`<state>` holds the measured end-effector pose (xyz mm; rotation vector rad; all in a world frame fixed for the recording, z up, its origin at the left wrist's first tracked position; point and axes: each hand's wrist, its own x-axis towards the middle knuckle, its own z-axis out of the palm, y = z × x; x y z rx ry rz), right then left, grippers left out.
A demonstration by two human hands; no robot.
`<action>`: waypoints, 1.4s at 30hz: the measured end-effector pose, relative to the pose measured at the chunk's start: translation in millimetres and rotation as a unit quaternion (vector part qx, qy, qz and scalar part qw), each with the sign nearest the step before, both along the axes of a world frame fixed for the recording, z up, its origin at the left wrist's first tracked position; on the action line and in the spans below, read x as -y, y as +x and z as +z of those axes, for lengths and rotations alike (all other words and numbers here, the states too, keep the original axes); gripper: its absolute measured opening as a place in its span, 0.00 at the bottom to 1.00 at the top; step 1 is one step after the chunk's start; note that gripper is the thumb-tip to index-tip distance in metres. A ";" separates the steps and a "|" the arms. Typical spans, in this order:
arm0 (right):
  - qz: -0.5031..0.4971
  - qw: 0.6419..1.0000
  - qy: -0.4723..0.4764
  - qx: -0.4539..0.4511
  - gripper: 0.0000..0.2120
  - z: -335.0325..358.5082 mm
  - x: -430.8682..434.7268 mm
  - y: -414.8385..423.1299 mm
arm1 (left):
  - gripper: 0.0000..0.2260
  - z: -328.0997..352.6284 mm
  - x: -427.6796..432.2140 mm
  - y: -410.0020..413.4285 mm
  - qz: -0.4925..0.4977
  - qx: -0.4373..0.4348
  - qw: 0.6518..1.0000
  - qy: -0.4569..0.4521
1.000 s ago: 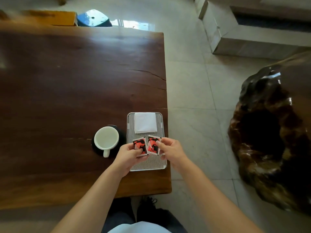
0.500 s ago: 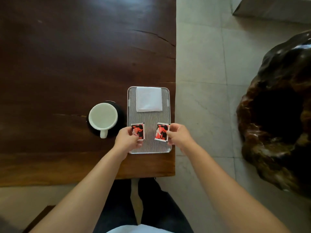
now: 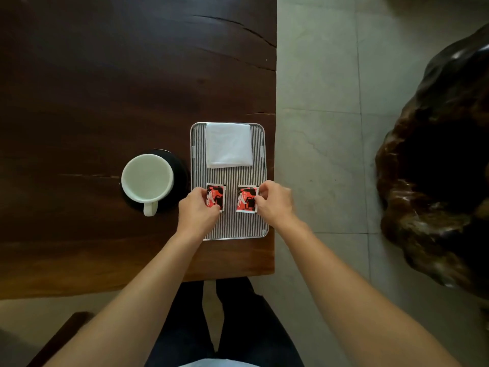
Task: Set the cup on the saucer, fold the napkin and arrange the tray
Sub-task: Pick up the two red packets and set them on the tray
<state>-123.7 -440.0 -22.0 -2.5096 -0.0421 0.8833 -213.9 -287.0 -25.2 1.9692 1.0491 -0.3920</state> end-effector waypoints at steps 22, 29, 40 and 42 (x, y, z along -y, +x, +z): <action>0.311 0.939 -0.042 0.139 0.24 -11.1 -0.7 -10.4 | 0.25 -2.8 7.5 -4.7 -0.222 0.064 0.952 0.202; 0.309 0.939 -0.048 0.145 0.24 -9.7 -1.4 -11.6 | 0.25 -3.6 6.4 -5.4 -0.228 0.063 0.949 0.208; 0.273 0.951 -0.028 0.140 0.23 -8.0 -1.6 -19.1 | 0.24 1.3 6.0 -8.1 -0.220 0.075 0.952 0.198; 0.262 0.955 -0.021 0.139 0.21 -2.0 -1.0 -21.0 | 0.25 4.8 6.1 -10.0 -0.216 0.077 0.954 0.195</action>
